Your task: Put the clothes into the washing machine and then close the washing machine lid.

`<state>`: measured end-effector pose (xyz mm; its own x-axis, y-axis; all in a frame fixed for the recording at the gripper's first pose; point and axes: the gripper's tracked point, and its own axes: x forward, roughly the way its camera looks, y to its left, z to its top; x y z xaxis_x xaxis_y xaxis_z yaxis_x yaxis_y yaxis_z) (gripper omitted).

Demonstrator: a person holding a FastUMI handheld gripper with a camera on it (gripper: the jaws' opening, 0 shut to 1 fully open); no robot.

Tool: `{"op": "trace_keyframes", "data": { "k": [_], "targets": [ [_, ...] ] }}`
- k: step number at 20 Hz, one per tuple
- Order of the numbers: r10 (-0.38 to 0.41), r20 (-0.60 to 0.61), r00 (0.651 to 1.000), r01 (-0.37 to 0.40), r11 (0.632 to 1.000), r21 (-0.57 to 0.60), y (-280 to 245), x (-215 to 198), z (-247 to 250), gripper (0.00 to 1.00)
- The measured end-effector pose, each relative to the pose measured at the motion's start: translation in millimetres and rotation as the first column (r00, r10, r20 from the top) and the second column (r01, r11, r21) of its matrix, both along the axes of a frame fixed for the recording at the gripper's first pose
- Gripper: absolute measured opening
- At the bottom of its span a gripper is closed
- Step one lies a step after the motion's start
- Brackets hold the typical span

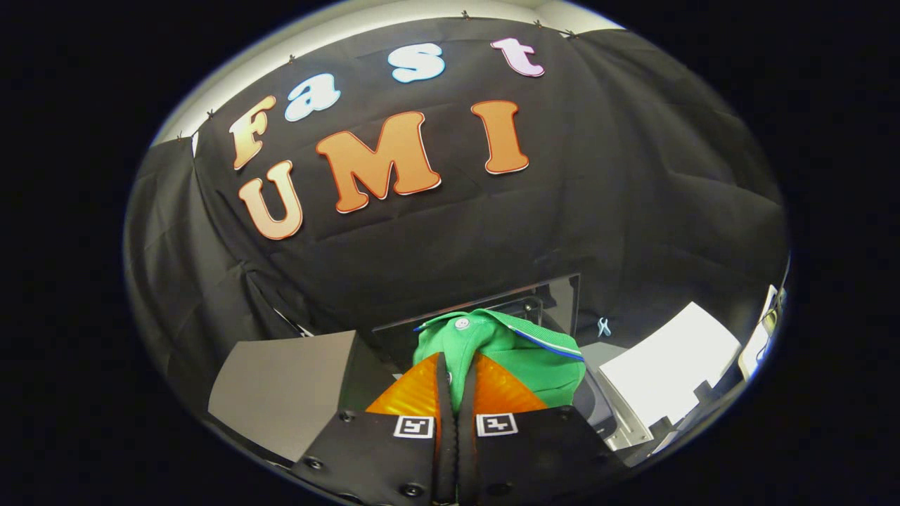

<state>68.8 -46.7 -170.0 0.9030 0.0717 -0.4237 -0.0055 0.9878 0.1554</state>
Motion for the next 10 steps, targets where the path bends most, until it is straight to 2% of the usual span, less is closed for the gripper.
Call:
{"op": "trace_keyframes", "data": {
  "k": [10],
  "targets": [
    [0.05, -0.071, 0.996, -0.049, 0.999, 0.018, -46, 34, -44, 0.09]
  ]
}}
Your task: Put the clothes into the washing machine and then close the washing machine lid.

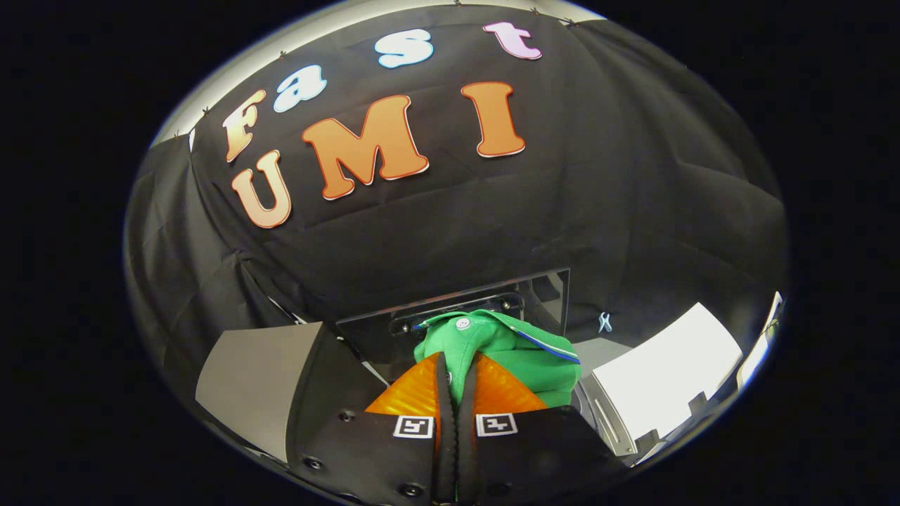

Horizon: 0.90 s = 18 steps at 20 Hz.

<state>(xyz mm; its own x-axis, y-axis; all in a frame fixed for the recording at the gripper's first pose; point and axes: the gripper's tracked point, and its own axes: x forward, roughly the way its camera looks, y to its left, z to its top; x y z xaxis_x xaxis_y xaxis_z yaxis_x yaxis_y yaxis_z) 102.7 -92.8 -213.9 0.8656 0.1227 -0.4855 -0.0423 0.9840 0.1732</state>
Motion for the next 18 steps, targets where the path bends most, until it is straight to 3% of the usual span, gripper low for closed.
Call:
{"op": "trace_keyframes", "data": {
  "k": [10, 18],
  "targets": [
    [0.058, -0.109, 0.992, -0.058, 0.998, -0.001, -12, 34, -80, 0.09],
    [0.032, -0.222, 0.975, -0.035, 0.999, -0.011, -26, 51, -155, 0.09]
  ]
}}
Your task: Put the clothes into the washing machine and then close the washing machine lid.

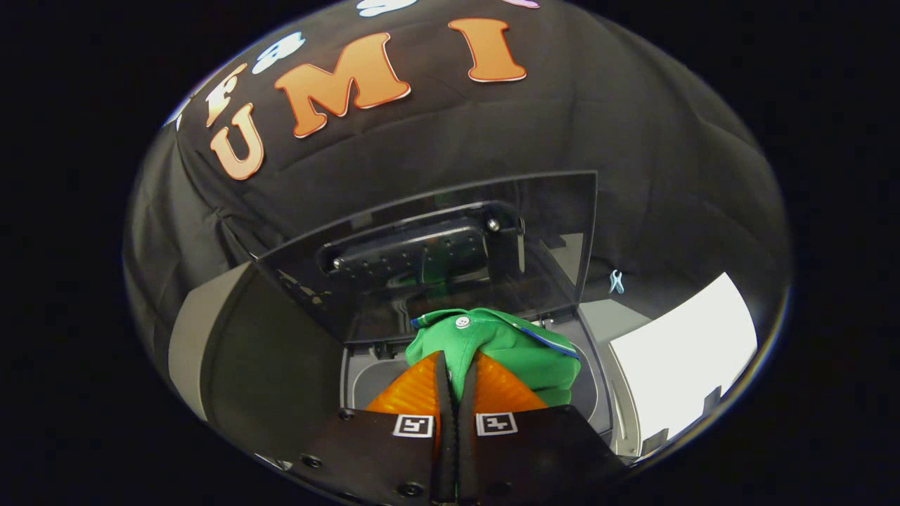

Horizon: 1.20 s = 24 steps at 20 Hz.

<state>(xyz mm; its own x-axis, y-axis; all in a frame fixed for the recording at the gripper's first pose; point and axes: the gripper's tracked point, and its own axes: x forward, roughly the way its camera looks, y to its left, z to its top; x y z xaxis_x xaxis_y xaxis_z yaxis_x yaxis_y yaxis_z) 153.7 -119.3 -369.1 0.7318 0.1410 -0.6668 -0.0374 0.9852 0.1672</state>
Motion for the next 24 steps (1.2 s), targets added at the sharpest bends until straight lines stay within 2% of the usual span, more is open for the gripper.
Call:
{"op": "trace_keyframes", "data": {
  "k": [6, 12, 14, 18, 21, 24],
  "targets": [
    [-0.038, -0.043, 0.998, 0.038, 0.999, -0.004, -12, 10, -28, 0.11],
    [-0.044, -0.072, 0.996, 0.045, 0.999, 0.012, -16, 7, -32, 0.28],
    [-0.031, -0.047, 0.998, 0.031, 1.0, 0.004, -13, 10, -26, 0.44],
    [0.004, -0.042, 0.999, -0.005, 1.0, -0.021, -3, 5, -24, 0.94],
    [0.01, -0.039, 0.999, -0.012, 0.999, -0.034, 0, 0, -21, 1.0],
    [0.02, -0.008, 1.0, -0.02, 0.999, -0.038, 5, 0, 1, 0.99]
  ]
}}
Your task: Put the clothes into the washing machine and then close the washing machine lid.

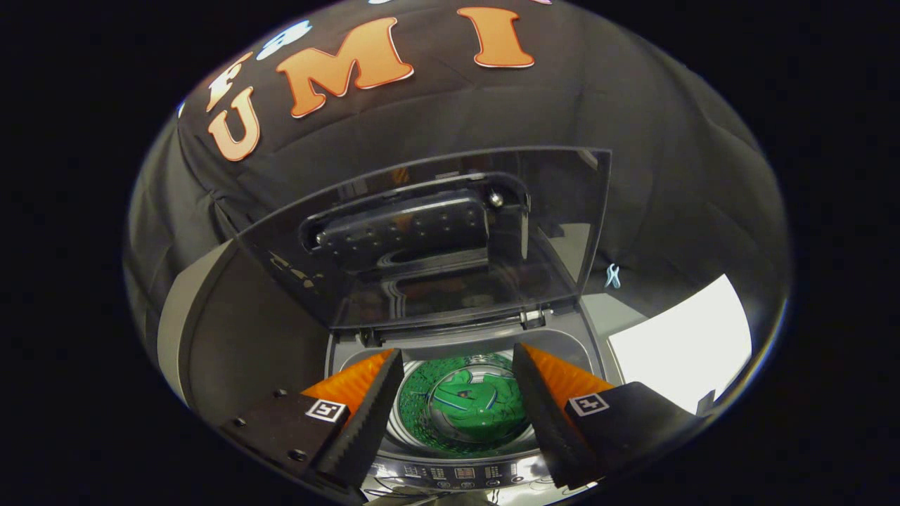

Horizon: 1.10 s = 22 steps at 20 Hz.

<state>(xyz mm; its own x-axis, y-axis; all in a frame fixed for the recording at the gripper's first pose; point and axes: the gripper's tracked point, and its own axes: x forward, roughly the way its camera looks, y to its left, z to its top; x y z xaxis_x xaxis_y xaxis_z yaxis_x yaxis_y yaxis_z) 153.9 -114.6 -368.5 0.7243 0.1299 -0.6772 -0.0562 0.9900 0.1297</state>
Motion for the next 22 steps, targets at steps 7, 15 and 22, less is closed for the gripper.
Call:
{"op": "trace_keyframes", "data": {
  "k": [7, 15, 22],
  "targets": [
    [0.03, 0.147, 0.989, -0.031, 0.999, 0.01, 23, 29, 93, 0.99],
    [0.045, 0.256, 0.965, -0.033, 0.998, -0.051, 41, 83, 145, 0.99],
    [0.027, 0.247, 0.969, -0.004, 0.996, -0.093, 39, 131, 117, 0.99]
  ]
}}
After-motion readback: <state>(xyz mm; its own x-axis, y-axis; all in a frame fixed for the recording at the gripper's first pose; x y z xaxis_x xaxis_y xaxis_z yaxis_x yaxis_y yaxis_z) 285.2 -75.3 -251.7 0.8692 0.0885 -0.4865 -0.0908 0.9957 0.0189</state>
